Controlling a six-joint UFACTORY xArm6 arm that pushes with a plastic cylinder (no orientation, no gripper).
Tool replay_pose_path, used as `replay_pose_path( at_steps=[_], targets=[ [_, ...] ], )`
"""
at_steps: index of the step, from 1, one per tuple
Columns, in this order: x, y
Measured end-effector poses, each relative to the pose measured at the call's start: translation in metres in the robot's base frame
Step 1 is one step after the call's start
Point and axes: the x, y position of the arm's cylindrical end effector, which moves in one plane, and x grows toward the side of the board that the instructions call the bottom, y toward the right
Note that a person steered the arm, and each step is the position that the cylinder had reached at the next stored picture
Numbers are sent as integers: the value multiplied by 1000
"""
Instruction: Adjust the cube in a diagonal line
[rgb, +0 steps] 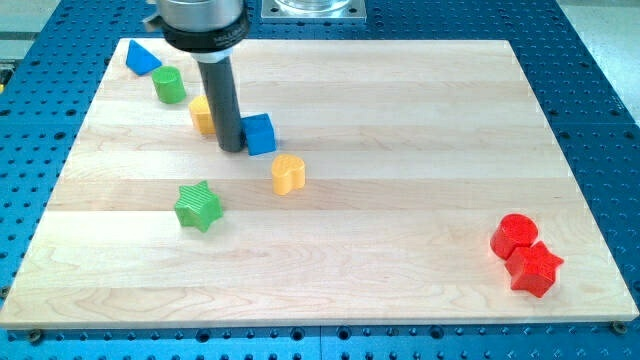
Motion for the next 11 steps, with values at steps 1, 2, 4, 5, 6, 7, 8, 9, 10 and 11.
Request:
replay_pose_path(
  at_steps=[1,2,4,5,6,7,8,9,10,11],
  targets=[
    [26,-18],
    [64,-4],
    [77,115],
    [107,142],
    [38,190],
    [-27,144],
    [-31,85],
    [-25,55],
    [-14,56],
    [-12,145]
  ],
)
